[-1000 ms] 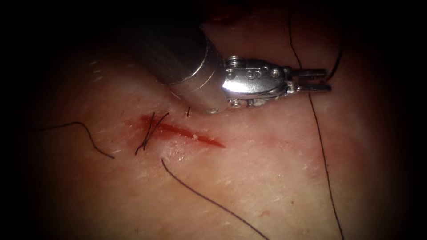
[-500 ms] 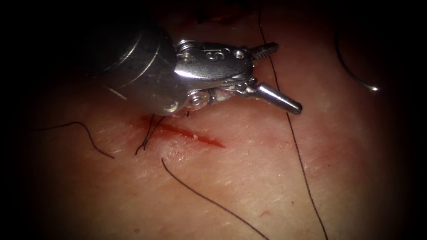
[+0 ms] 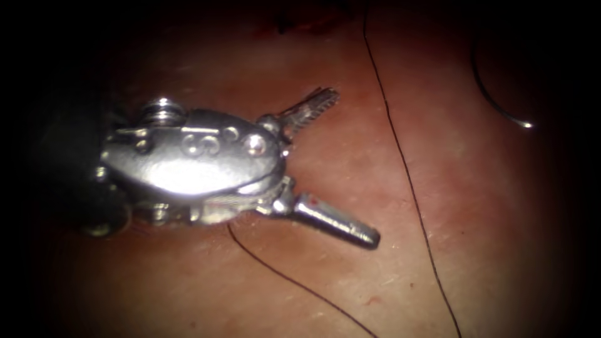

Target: Wound Closure

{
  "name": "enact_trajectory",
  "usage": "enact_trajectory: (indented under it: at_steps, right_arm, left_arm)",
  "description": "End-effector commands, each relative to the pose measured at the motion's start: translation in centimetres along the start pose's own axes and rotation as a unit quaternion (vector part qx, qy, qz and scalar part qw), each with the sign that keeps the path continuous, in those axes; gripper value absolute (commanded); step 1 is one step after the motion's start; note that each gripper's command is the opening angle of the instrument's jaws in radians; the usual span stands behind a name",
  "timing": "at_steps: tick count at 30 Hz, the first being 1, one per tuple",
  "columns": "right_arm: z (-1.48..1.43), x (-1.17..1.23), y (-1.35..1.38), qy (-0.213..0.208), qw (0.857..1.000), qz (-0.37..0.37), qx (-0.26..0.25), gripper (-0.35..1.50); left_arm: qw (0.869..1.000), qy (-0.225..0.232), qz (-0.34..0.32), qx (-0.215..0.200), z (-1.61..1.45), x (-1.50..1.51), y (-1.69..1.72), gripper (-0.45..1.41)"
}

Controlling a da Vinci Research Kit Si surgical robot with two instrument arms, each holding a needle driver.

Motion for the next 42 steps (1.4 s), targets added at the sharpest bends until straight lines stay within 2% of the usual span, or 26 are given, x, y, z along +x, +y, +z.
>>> enact_trajectory:
  at_steps: [1,4,5,6,9,10,13,14,18,21,26,29,30,31,34,38,40,42]
  right_arm:
    - [0.30,0.04,-0.08,0.010,1.000,-0.006,0.012,1.40]
    - [0.68,0.02,0.02,0.021,0.999,-0.014,0.027,1.40]
    - [0.95,-0.04,0.08,0.030,0.999,-0.020,0.035,1.40]
    - [1.06,-0.07,0.09,0.030,0.999,-0.022,0.038,1.40]
    - [1.44,-0.18,0.10,0.039,0.998,-0.032,0.043,1.40]
    - [1.69,-0.28,0.06,0.040,0.997,-0.040,0.048,1.40]
    - [1.87,-0.37,0.03,0.039,0.997,-0.047,0.054,1.40]
    - [2.05,-0.50,0.00,0.030,0.997,-0.055,0.054,1.38]
    - [2.21,-0.68,0.00,0.020,0.996,-0.064,0.054,1.38]
    - [2.31,-0.88,0.03,0.006,0.996,-0.072,0.051,1.38]
    - [2.36,-1.03,0.08,-0.001,0.996,-0.078,0.045,1.37]
    - [2.33,-1.05,0.07,-0.001,0.996,-0.080,0.046,1.35]
    - [2.31,-1.06,0.05,0.000,0.996,-0.080,0.047,1.35]
    - [2.31,-1.06,0.05,0.000,0.996,-0.080,0.047,1.35]
    - [2.27,-1.06,0.01,0.000,0.996,-0.081,0.048,1.33]
    - [2.26,-1.06,0.00,-0.002,0.996,-0.081,0.047,1.33]
    - [2.27,-1.07,0.00,-0.001,0.996,-0.081,0.046,1.33]
    - [2.26,-1.08,0.01,-0.001,0.996,-0.082,0.045,1.33]
  left_arm:
    - [1.000,-0.003,0.015,-0.001,0.04,-0.14,0.27,1.23]
    - [0.998,-0.025,0.056,0.016,-0.07,-0.41,0.47,1.21]
    - [0.996,-0.041,0.071,0.026,-0.12,-0.56,0.55,1.21]
    - [0.996,-0.049,0.074,0.030,-0.14,-0.66,0.60,1.20]
    - [0.993,-0.054,0.090,0.045,-0.11,-0.85,0.69,1.18]
    - [0.992,-0.057,0.104,0.053,-0.05,-0.94,0.74,1.16]
    - [0.990,-0.060,0.113,0.061,0.01,-0.98,0.77,1.13]
    - [0.988,-0.064,0.118,0.073,0.07,-1.01,0.79,1.09]
    - [0.985,-0.078,0.121,0.094,0.19,-1.02,0.82,1.08]
    - [0.970,-0.141,0.151,0.125,0.38,-0.99,0.86,1.06]
    - [0.932,-0.252,0.223,0.137,0.69,-0.96,0.89,1.01]
    - [0.895,-0.322,0.268,0.152,0.80,-0.97,0.92,0.94]
    - [0.875,-0.351,0.290,0.162,0.82,-0.98,0.91,0.88]
    - [0.875,-0.351,0.290,0.162,0.82,-0.98,0.91,0.88]
    - [0.856,-0.375,0.308,0.176,0.81,-1.01,0.85,0.84]
    - [0.853,-0.379,0.310,0.181,0.84,-1.05,0.84,0.84]
    - [0.850,-0.382,0.315,0.181,0.97,-1.08,0.87,0.81]
    - [0.854,-0.376,0.314,0.174,1.05,-1.11,0.88,0.81]
